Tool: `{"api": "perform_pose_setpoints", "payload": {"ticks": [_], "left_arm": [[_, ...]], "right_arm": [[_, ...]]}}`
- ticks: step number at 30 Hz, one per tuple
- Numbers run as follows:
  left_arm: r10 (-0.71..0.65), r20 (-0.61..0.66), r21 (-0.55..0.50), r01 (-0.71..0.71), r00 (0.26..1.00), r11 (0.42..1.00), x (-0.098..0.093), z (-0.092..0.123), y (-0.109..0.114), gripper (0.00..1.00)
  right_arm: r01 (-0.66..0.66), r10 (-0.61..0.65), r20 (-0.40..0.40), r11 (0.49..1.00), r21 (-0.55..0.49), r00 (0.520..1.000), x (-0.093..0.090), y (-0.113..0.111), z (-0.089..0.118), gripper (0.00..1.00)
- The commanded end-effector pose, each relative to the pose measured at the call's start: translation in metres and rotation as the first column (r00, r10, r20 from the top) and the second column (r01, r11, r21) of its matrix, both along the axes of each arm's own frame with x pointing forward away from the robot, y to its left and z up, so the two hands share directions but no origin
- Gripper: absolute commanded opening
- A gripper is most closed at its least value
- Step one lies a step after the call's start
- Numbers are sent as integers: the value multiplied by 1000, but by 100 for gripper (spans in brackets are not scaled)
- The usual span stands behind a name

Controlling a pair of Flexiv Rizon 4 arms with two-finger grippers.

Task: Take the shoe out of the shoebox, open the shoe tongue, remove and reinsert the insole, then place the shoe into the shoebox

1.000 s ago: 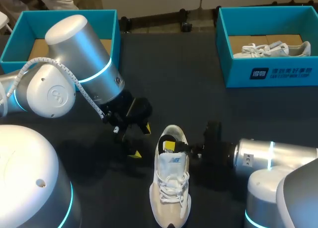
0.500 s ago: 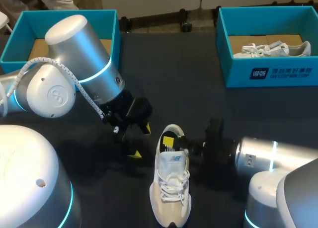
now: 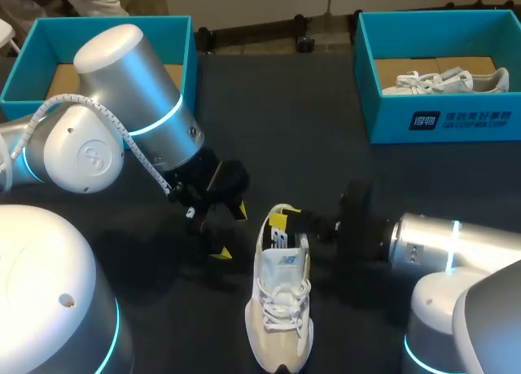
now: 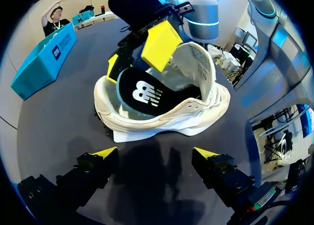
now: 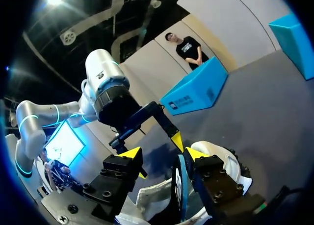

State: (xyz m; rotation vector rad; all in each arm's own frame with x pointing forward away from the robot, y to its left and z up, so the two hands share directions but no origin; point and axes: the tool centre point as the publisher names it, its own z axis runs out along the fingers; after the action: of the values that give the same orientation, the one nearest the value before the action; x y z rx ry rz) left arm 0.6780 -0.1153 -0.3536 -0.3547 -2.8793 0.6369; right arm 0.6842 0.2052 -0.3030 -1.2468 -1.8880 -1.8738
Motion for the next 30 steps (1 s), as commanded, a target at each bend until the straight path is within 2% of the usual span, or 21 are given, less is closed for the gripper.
{"api": "perform_pose_setpoints", "payload": {"ticks": [1,5,9,10,12,17,22,30], "left_arm": [[0,3,2,0,1000,1000,-1,0,0,100],[0,3,2,0,1000,1000,-1,0,0,100],[0,3,2,0,1000,1000,-1,0,0,100],[0,3,2,0,1000,1000,-1,0,0,100],[0,3,2,0,1000,1000,-1,0,0,100],[0,3,2,0,1000,1000,-1,0,0,100],[0,3,2,0,1000,1000,-1,0,0,100],[0,3,2,0,1000,1000,-1,0,0,100]], "right_arm": [[-21,20,-28,998,-51,999,6,-7,14,55],[-71,64,-80,994,-88,995,17,-17,22,49],[-123,105,-160,987,-102,981,27,-26,25,49],[-159,135,-200,982,-105,970,30,-28,25,49],[-172,145,-222,979,-108,964,34,-30,24,52],[-261,218,-310,960,-105,925,43,-38,19,48],[-303,244,-359,946,-118,901,48,-45,17,48],[-371,233,-470,901,-225,852,53,-59,21,48]]}}
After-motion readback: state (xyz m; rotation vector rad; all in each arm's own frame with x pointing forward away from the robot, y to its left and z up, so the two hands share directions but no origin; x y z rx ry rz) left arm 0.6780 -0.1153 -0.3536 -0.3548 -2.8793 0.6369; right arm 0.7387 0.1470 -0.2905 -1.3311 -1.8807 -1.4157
